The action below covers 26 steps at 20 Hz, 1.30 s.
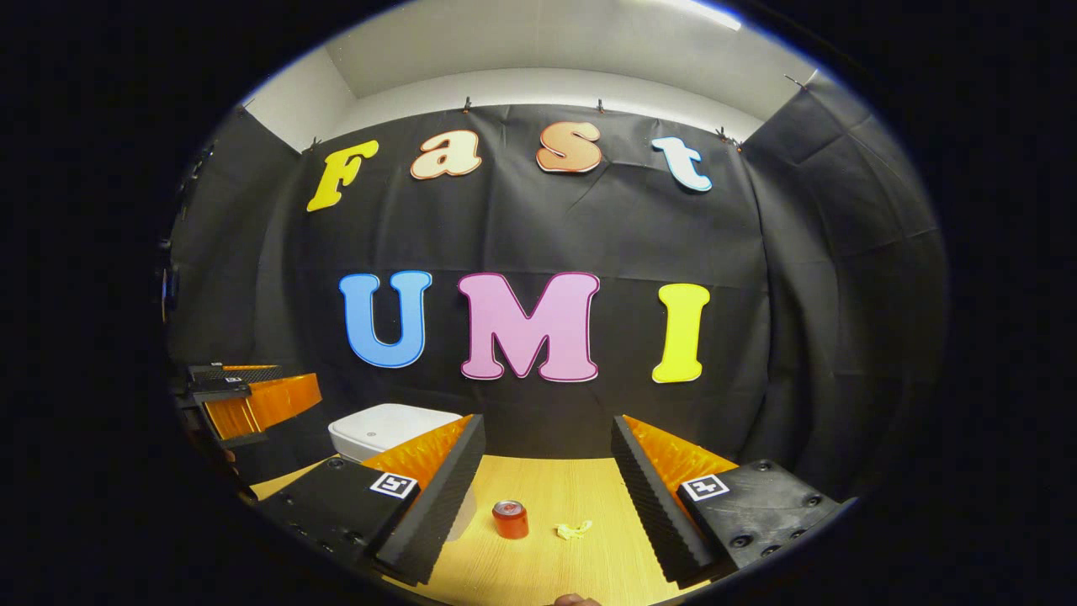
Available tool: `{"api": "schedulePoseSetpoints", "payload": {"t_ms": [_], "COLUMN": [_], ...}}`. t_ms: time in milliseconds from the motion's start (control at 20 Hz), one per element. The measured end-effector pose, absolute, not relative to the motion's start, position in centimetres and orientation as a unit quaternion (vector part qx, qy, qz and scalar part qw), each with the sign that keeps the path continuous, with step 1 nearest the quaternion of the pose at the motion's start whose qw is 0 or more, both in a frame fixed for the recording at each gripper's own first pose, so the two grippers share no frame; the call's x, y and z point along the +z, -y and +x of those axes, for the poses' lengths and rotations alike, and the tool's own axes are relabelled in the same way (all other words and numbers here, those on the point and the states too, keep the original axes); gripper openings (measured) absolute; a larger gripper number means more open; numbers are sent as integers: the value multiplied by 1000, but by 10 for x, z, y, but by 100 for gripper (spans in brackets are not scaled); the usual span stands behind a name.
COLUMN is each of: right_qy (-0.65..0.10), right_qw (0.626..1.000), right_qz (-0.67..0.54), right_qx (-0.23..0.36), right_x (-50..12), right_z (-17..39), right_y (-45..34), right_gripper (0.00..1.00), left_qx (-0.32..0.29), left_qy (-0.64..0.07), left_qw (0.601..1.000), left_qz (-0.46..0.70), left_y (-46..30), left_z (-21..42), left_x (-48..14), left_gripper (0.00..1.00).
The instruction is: Press the lid of the desktop garbage bin to open it, pick up the crumpled paper on the desktop and throw it into the bin, then pick up the pop can on the desktop and drop it into the bin, and finally close the garbage bin lid.
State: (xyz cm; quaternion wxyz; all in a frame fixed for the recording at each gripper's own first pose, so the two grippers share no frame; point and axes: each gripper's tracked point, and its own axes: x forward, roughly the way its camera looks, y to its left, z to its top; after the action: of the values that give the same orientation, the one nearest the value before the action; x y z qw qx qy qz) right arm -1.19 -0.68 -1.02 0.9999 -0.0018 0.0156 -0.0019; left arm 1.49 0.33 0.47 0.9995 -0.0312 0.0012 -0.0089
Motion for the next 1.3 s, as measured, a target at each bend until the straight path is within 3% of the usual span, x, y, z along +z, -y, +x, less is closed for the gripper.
{"api": "schedulePoseSetpoints", "payload": {"t_ms": [350,450,550,700,750,850,950,1000,1050,1100,1150,1200,1300], "right_qy": [-24,-25,-29,-42,-44,-47,-56,-64,-71,-77,-81,-83,-84], "right_qw": [1000,1000,1000,999,999,999,998,998,997,997,997,996,996], "right_qz": [-1,-3,-6,-9,-9,-13,-11,-8,-5,-2,0,1,-11], "right_qx": [1,4,7,8,8,5,0,-3,-6,-12,-18,-25,-39], "right_x": [-15,-16,-18,-27,-28,-32,-39,-44,-49,-53,-55,-57,-59], "right_z": [-13,-13,-12,-12,-12,-11,-9,-9,-8,-8,-8,-6,-5], "right_y": [10,12,12,15,15,19,24,26,29,33,37,42,53], "right_gripper": [98,98,98,98,98,98,98,98,98,98,98,98,98], "left_qx": [-4,2,5,29,32,45,46,44,49,41,39,31,-18], "left_qy": [-7,-13,-26,-58,-68,-77,-93,-99,-105,-112,-121,-125,-147], "left_qw": [1000,1000,999,998,997,996,995,994,993,993,992,991,989], "left_qz": [-15,-14,-17,-20,-14,0,8,10,15,15,18,18,4], "left_y": [-10,-17,-23,-39,-42,-52,-57,-60,-64,-64,-63,-63,-45], "left_z": [43,55,68,91,97,112,126,134,140,148,151,157,162], "left_x": [1,-3,-10,-31,-39,-47,-59,-65,-69,-73,-80,-87,-101], "left_gripper": [94,77,77,61,61,42,35,22,20,9,9,2,2]}}
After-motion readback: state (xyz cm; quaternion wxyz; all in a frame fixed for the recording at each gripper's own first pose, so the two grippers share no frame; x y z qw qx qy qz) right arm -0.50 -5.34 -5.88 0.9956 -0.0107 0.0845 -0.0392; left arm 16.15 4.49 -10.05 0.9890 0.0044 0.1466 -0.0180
